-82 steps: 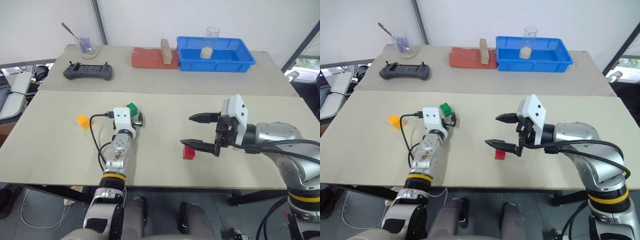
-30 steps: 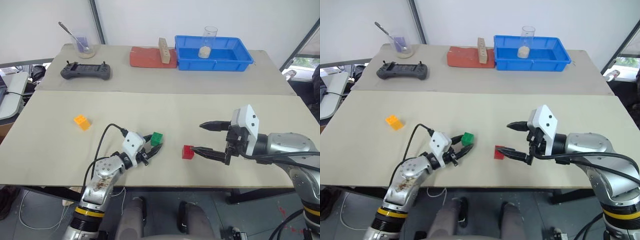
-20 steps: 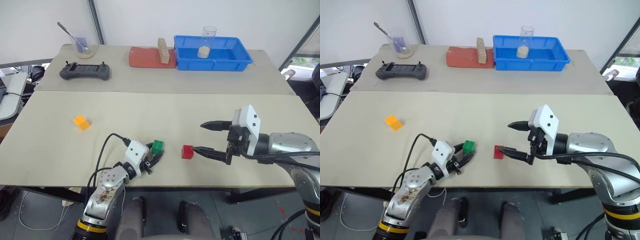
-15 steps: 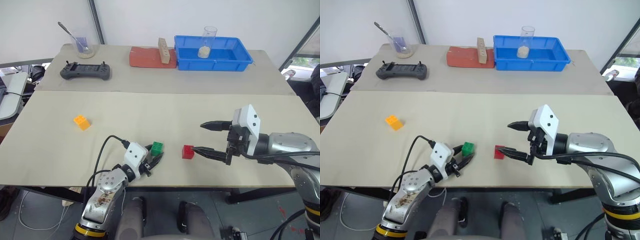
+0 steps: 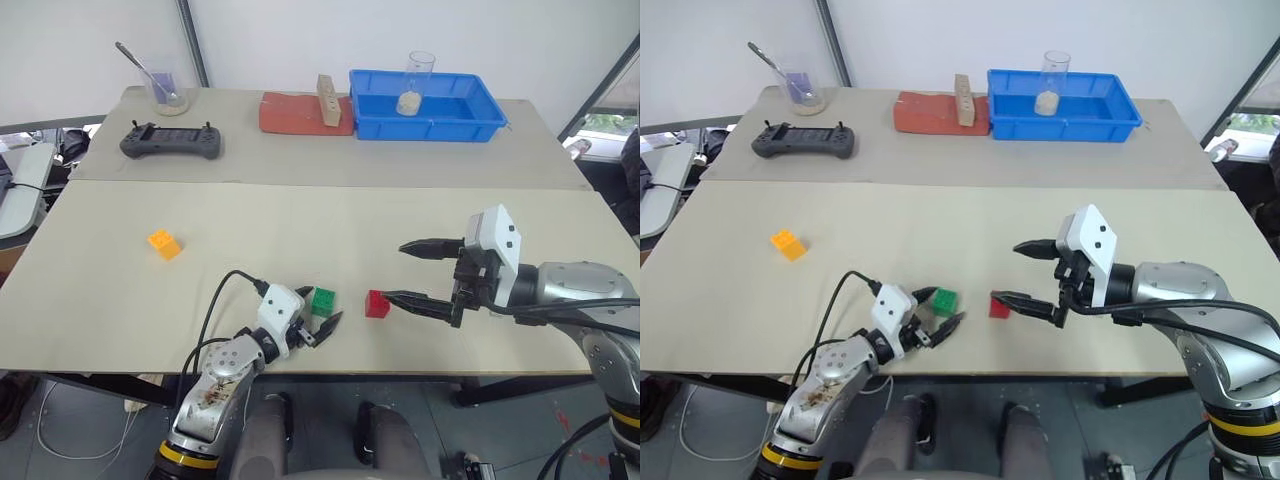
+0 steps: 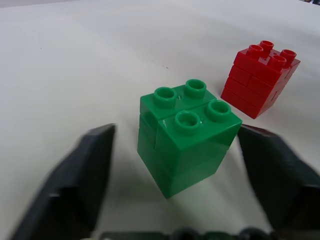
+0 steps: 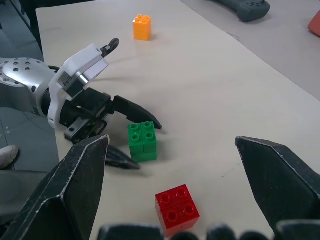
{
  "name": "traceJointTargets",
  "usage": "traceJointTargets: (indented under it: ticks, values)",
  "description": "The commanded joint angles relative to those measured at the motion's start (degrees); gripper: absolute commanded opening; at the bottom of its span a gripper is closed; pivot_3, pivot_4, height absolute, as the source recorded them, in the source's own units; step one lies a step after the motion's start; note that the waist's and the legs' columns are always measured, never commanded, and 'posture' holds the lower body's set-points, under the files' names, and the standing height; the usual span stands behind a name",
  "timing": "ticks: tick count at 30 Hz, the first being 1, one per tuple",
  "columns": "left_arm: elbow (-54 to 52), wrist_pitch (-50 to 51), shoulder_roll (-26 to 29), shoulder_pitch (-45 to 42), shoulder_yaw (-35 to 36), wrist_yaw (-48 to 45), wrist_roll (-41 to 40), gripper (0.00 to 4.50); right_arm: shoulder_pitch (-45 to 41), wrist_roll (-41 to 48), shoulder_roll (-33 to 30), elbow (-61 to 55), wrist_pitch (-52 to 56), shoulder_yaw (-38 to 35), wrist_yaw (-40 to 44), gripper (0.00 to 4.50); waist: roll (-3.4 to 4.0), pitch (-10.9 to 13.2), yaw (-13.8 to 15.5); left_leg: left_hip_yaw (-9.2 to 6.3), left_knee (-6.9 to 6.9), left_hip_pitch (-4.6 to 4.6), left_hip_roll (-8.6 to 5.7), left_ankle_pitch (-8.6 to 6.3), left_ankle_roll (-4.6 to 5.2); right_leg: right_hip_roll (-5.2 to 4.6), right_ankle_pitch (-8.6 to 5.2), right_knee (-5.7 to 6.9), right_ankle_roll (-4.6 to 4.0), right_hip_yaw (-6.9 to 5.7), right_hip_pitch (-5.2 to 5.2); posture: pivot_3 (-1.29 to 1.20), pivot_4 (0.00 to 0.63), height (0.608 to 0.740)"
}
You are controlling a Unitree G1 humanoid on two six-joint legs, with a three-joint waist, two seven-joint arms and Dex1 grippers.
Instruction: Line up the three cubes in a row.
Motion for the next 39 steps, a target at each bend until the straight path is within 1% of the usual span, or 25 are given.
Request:
traceJointTargets:
  ticks: [1,4,8,10,12,14,17,20,23,26,30,35,39]
  values:
    - [-0.4,-0.2,-0.2,-0.2,-0.4,0.2,-0.5,4.44,-0.6,1.2,-0.5,-1.5,-0.5,-2.0,-0.2,4.50,0.00,0.0,0.0,0.00,0.00,0.00,0.00,0.00,0.00,0.00,0.00,0.00,0.00,0.00,0.00,0.00,0.150,0.740]
    - [-2.4,1.5,1.6,1.6,1.2,-0.9,-2.1,4.44,-0.7,1.2,-0.5,-1.2,-0.8,-1.9,0.0,4.50,0.00,0.0,0.0,0.00,0.00,0.00,0.00,0.00,0.00,0.00,0.00,0.00,0.00,0.00,0.00,0.00,0.150,0.740]
    - [-7.5,2.2,8.2,7.3,6.8,-5.1,-6.1,4.44,-1.4,1.3,-0.3,-0.7,-1.3,-1.4,0.6,4.50,0.01,0.0,-1.1,0.01,-0.05,0.02,0.10,-0.01,-0.01,0.04,0.00,0.00,0.00,0.00,-0.03,0.00,0.150,0.740]
    - [-8.8,2.1,10.4,9.0,9.5,-5.8,-7.6,4.44,-1.8,1.3,-0.1,-0.3,-1.6,-1.1,1.0,4.50,0.04,0.0,-1.5,0.00,-0.13,0.03,0.14,-0.01,-0.01,0.09,0.00,0.02,0.00,0.00,-0.08,0.00,0.150,0.740]
    - [-9.7,2.1,12.9,10.9,15.1,-6.3,-10.0,4.44,-3.5,1.4,0.6,0.2,-1.7,-0.1,1.2,4.50,0.10,0.0,-1.6,-0.01,-0.16,0.07,0.16,-0.04,-0.06,0.10,0.00,0.03,0.00,-0.02,-0.11,0.00,0.150,0.740]
    - [-9.2,1.8,14.2,11.5,21.1,-5.2,-11.6,4.44,-5.6,1.5,1.5,0.9,-1.7,0.9,1.3,4.50,0.11,0.1,-1.9,0.00,-0.16,0.07,0.21,-0.04,-0.07,0.12,0.00,0.02,-0.01,-0.05,-0.16,0.00,0.150,0.740]
    - [-5.6,1.1,14.3,9.7,27.2,0.0,-9.9,4.44,-8.7,1.4,3.0,1.8,-1.5,2.2,1.6,4.50,0.17,0.1,-1.9,-0.03,-0.17,0.05,0.24,-0.05,-0.07,0.14,0.00,-0.04,-0.01,-0.11,-0.14,0.00,0.150,0.740]
    - [0.1,1.3,12.3,5.5,31.2,7.4,-7.5,4.44,-11.7,1.6,4.6,2.3,-0.9,3.8,1.2,4.50,0.24,0.2,-1.4,0.01,-0.24,-0.07,0.23,-0.05,-0.07,0.15,0.00,-0.32,-0.01,-0.14,-0.11,0.00,0.150,0.740]
    - [5.8,1.6,8.9,1.1,33.7,15.7,-5.6,4.44,-15.5,2.6,6.7,2.3,0.7,5.1,-0.1,4.50,0.20,0.2,-1.3,0.11,-0.19,-0.18,0.23,-0.05,-0.07,0.12,0.02,-0.33,0.00,-0.11,-0.13,0.00,0.150,0.740]
    - [7.9,1.5,4.7,-2.1,33.0,21.2,-4.2,4.44,-18.5,3.9,8.2,1.9,2.3,5.7,-0.9,4.50,0.17,0.2,-1.2,0.18,-0.16,-0.20,0.23,-0.05,-0.07,0.11,0.11,-0.33,0.03,-0.08,-0.15,0.00,0.150,0.740]
    - [10.5,0.5,0.7,-5.9,31.6,26.3,-2.0,4.44,-20.9,5.2,8.8,1.9,3.7,5.9,-1.3,4.50,0.17,0.1,-0.6,0.18,-0.17,-0.20,0.22,-0.05,-0.08,0.11,0.88,-0.32,-0.02,-0.11,-0.15,0.00,0.150,0.740]
    - [14.2,0.6,-3.1,-10.2,31.8,32.7,0.0,4.44,-21.8,4.8,8.5,2.6,3.4,6.5,-0.9,4.50,0.18,0.1,-0.4,0.16,-0.27,-0.19,0.21,-0.04,-0.08,0.13,0.97,-0.29,-0.03,-0.15,-0.09,0.00,0.150,0.740]
    - [19.4,1.7,-5.9,-15.4,33.6,39.8,0.7,4.44,-21.5,4.0,8.1,3.2,2.7,6.8,-0.6,4.50,0.18,0.1,0.1,0.14,-0.20,-0.16,0.21,-0.04,-0.08,0.13,1.07,-0.29,0.00,-0.16,-0.10,0.00,0.150,0.740]
